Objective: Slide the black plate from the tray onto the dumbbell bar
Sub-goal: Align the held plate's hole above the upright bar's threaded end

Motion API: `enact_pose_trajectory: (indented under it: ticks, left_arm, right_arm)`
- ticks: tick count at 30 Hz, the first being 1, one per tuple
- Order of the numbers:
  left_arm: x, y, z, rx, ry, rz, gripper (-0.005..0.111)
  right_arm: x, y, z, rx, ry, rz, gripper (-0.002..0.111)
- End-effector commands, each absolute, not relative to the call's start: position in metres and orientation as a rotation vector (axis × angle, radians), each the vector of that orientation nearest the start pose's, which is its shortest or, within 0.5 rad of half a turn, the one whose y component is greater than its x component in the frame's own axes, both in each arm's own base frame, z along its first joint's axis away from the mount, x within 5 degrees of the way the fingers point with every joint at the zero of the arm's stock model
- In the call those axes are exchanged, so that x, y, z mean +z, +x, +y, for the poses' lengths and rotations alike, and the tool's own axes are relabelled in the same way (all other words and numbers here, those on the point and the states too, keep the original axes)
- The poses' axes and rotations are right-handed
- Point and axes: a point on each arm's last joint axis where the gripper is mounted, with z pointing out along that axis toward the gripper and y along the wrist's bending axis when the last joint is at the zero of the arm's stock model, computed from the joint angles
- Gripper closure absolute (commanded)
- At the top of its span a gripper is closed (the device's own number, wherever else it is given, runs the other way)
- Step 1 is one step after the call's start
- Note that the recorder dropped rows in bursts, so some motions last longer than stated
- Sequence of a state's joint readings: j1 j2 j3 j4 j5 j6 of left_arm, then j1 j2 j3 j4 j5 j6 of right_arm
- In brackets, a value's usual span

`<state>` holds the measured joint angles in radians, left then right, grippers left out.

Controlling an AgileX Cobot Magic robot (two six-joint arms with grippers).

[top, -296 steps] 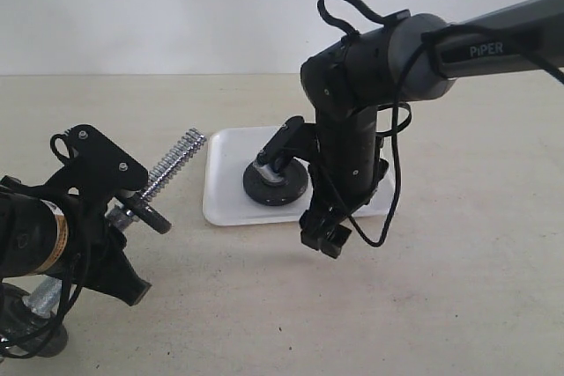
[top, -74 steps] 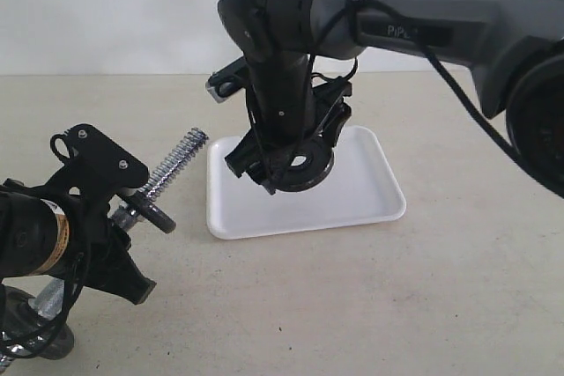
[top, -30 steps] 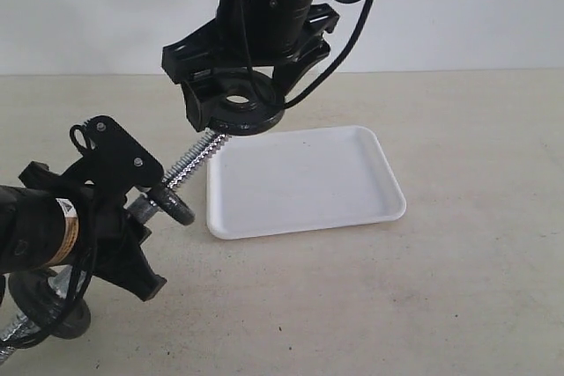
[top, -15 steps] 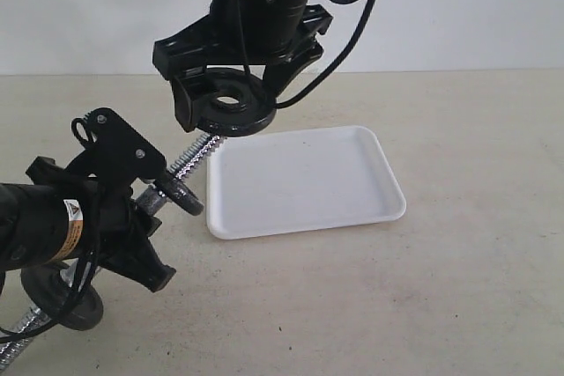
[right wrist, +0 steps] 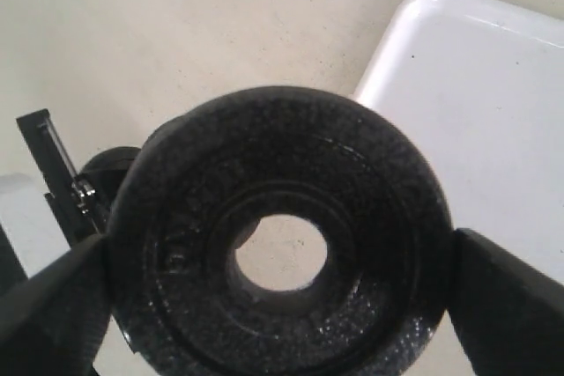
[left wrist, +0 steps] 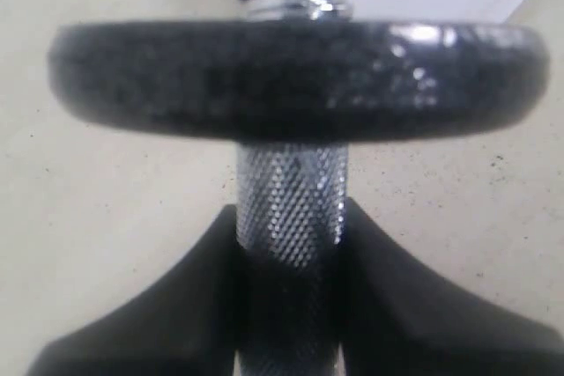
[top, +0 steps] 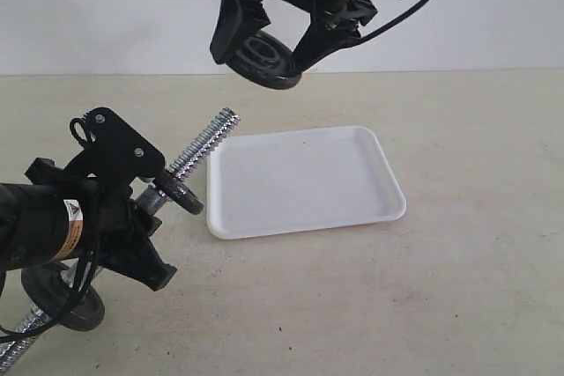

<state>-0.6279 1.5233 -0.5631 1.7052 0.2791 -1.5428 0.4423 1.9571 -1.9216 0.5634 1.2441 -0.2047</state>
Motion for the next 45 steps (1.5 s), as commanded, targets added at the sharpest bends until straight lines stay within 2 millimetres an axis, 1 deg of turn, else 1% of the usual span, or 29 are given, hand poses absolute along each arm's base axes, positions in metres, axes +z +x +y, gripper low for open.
enact_pose_trajectory:
  ticks: [1, 3, 6, 11, 14, 15, 18, 23, 28, 30, 31, 33, 36, 45]
  left_arm:
    - [0.184, 0.234, -0.133, 0.158, 0.743, 2.143, 0.102]
    - [0.184, 0.234, -0.133, 0.158, 0.749, 2.142, 0.102]
    - [0.184, 0.234, -0.133, 0.163, 0.759, 2.139, 0.102]
    - [0.184, 0.234, -0.133, 0.164, 0.761, 2.138, 0.102]
    - [0.184, 0.234, -0.133, 0.165, 0.764, 2.137, 0.102]
    - [0.184, 0.234, -0.132, 0.171, 0.761, 2.136, 0.102]
    - [0.185, 0.235, -0.131, 0.191, 0.75, 2.132, 0.102]
    - [0.188, 0.237, -0.134, 0.172, 0.751, 2.125, 0.102]
    - [0.189, 0.237, -0.135, 0.161, 0.753, 2.122, 0.102]
    - [0.189, 0.238, -0.135, 0.16, 0.753, 2.121, 0.102]
    - [0.19, 0.238, -0.135, 0.158, 0.753, 2.12, 0.102]
    - [0.191, 0.239, -0.137, 0.147, 0.753, 2.115, 0.102]
    - [0.194, 0.24, -0.14, 0.122, 0.759, 2.11, 0.102]
    - [0.193, 0.239, -0.142, 0.088, 0.778, 2.116, 0.102]
  right_arm:
    - [0.341, 0.375, 0.216, 1.061, -0.695, 2.514, 0.108]
    - [0.337, 0.379, 0.216, 1.099, -0.678, 2.513, 0.108]
    - [0.331, 0.382, 0.217, 1.111, -0.674, 2.524, 0.108]
    - [0.31, 0.391, 0.221, 1.135, -0.652, 2.572, 0.108]
    - [0.301, 0.394, 0.223, 1.141, -0.643, 2.594, 0.108]
    - [0.301, 0.394, 0.223, 1.148, -0.638, 2.594, 0.108]
    - [0.292, 0.395, 0.224, 1.172, -0.625, 2.615, 0.108]
    - [0.281, 0.393, 0.227, 1.237, -0.623, 2.625, 0.108]
    - [0.279, 0.392, 0.229, 1.256, -0.625, 2.623, 0.108]
    - [0.279, 0.392, 0.23, 1.29, -0.616, 2.613, 0.108]
    - [0.278, 0.391, 0.231, 1.333, -0.607, 2.604, 0.108]
    - [0.274, 0.39, 0.232, 1.352, -0.601, 2.611, 0.108]
    - [0.27, 0.389, 0.231, 1.357, -0.596, 2.622, 0.108]
    - [0.27, 0.389, 0.232, 1.355, -0.614, 2.611, 0.108]
